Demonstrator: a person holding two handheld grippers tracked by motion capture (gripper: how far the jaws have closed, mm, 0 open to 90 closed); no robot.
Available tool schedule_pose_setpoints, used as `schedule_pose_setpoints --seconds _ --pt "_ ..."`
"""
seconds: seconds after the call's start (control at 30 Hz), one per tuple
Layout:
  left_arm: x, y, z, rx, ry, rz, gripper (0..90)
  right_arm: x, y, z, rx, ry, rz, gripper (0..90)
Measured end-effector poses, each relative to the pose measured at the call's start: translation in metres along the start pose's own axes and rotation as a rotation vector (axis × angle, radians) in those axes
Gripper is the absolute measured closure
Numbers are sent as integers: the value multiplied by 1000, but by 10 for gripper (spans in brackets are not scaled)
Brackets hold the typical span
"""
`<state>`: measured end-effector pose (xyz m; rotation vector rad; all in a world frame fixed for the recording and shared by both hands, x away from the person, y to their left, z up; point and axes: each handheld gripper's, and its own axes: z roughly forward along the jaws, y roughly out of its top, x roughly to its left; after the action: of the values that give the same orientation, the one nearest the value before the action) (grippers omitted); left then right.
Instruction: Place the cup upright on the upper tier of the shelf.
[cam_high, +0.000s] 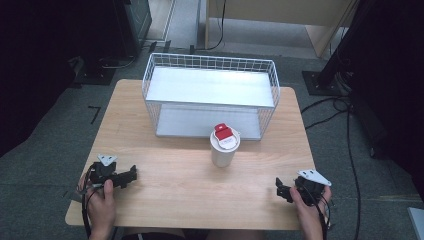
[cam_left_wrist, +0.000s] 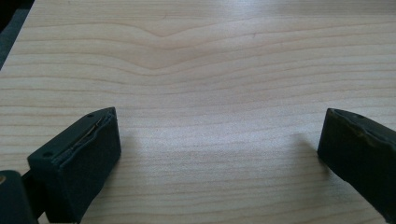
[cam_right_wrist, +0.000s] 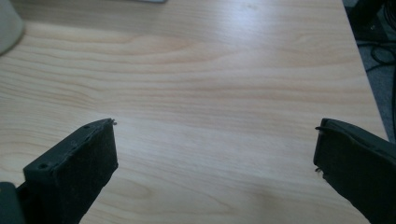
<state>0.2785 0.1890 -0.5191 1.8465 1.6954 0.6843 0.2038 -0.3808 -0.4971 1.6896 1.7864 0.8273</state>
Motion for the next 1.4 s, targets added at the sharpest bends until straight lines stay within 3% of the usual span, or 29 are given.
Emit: schedule_pose_setpoints --seconds 0.1,0.5,0.7,1.1,1.4 --pt "0 0 0 0 0 0 0 11 6 1 -13 8 -29 0" --pt "0 0 0 0 0 0 0 34 18 7 -20 48 -64 0" --pt "0 0 0 0 0 0 0 54 27 12 -30 87 -88 0" --pt "0 0 0 0 0 -1 0 87 42 21 -62 156 -96 0" --pt "0 0 0 0 0 -1 0 105 48 25 -75 194 -106 0"
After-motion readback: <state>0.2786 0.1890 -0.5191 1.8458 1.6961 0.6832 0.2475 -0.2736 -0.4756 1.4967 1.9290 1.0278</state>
